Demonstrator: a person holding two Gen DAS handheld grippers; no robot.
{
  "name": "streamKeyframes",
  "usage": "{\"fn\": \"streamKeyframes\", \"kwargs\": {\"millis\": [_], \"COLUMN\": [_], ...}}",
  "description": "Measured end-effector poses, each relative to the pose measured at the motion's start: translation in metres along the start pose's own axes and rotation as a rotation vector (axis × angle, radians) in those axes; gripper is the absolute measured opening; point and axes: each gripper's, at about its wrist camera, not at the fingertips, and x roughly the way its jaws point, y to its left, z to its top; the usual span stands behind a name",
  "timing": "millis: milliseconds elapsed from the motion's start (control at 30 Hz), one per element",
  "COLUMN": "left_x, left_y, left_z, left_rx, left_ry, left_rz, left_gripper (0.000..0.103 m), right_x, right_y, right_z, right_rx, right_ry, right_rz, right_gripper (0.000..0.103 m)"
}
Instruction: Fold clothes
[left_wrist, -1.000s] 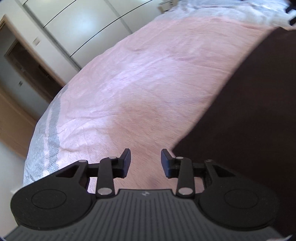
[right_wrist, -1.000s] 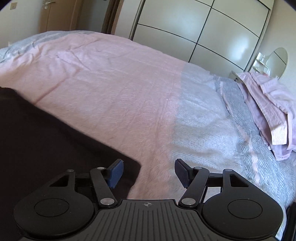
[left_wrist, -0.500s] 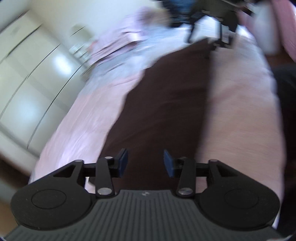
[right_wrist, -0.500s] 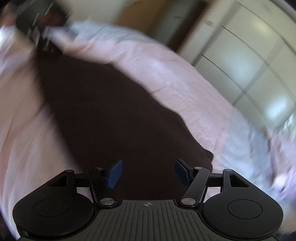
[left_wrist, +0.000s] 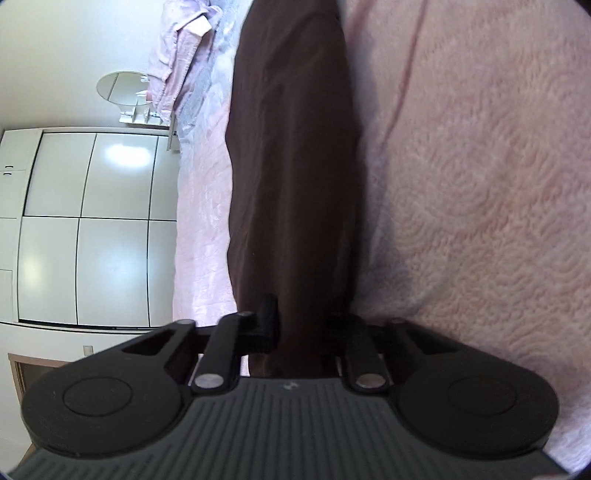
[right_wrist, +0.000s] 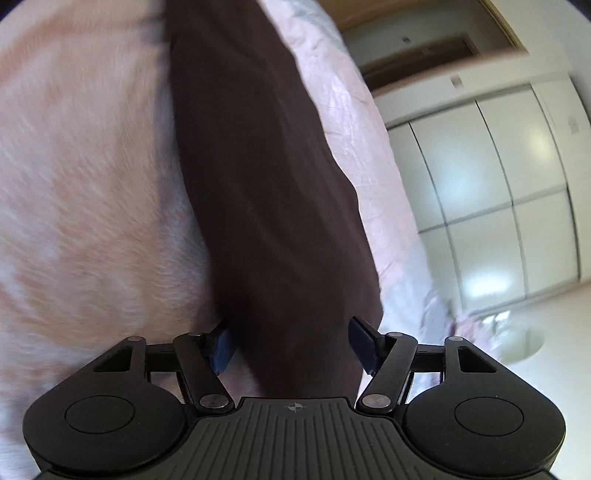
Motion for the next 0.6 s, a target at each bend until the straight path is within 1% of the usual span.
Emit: {"fn": "streamKeyframes", "kwargs": {"millis": [33,67,133,167,267,367,433,500,533,600], "left_x": [-0.001,-0.004,-0.011,-0.020,-0.059,-0.105,-0.128,-0.140,-0.143,-0.141], "left_y": [0.002,0.006,0.013,0.016,0.025,0.015,0.000,-0.023,-0.035,-0.045], "left_z": [0.000,0.000,0.000,0.002,0.015,0.040,0.059,0.071,0.074,0.069], "left_rx": [-0.002,-0.008,-0.020,-0.028,-0.055,-0.037,-0.034,0.008,0.034,0.052], "left_ry": [0.001,0.000,-0.002,-0.018,-0.091,-0.163,-0.202,-0.214,-0.208,-0.187], "left_rz": [-0.004,-0.007,-0.013,-0.022,-0.059,-0.088,-0.120,-0.130,-0.129,-0.124], "left_gripper": [0.007,0.007,0.006,0.006,0.006,0.006,0.006,0.006,0.007,0.007], "right_x": [0.005,0.010,0.006,0.001,-0.028,-0.061,-0.079,-0.096,-0.103,-0.110], "right_y": [0.003,0.006,0.002,-0.002,-0.018,-0.026,-0.018,-0.004,0.010,0.034], "right_z": [0.000,-0.001,-0.004,-0.006,-0.018,-0.037,-0.054,-0.070,-0.075,-0.083], "right_rx": [-0.023,-0.044,-0.034,-0.024,-0.005,0.008,0.035,0.061,0.062,0.045], "right_ry": [0.002,0.005,0.000,-0.001,0.003,0.031,0.068,0.105,0.124,0.142], "right_rz": [0.002,0.006,0.014,0.013,-0.017,-0.040,-0.032,-0.017,-0.003,0.013], "right_gripper": [0.026,0.010,0.008,0.007,0.006,0.006,0.006,0.006,0.006,0.006]}}
